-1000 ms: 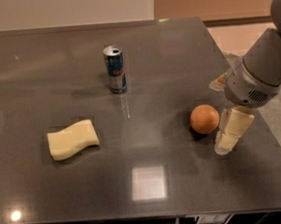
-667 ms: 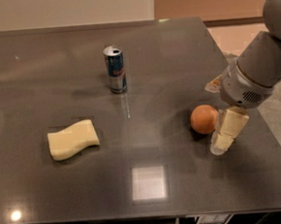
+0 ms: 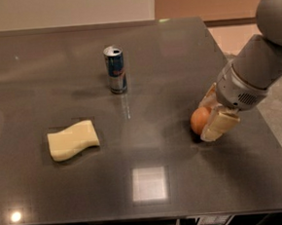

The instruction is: Move orange near sponge

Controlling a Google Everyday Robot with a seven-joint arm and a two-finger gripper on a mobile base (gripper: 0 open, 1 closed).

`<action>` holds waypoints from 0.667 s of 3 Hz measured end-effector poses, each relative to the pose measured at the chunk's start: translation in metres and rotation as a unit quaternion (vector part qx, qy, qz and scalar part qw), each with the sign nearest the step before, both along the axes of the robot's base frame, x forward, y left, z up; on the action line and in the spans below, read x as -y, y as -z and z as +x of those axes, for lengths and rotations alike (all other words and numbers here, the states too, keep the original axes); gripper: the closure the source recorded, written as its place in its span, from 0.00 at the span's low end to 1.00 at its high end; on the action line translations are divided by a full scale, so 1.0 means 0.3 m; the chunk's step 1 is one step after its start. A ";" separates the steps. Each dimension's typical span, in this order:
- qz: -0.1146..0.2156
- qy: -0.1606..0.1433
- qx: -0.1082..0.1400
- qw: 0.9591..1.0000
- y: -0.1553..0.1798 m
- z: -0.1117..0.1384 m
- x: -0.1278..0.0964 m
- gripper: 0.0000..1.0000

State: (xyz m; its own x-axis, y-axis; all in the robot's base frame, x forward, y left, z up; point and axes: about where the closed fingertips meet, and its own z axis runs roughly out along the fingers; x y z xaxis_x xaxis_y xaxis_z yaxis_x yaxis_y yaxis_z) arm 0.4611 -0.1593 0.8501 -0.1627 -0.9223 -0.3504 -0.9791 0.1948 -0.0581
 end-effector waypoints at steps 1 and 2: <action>-0.004 -0.001 -0.002 1.000 -0.004 0.003 -0.006 0.78; -0.006 -0.001 -0.002 1.000 -0.005 0.004 -0.007 0.99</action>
Offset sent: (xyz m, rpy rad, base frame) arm 0.0314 0.0677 0.0418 0.0455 -0.0244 0.1054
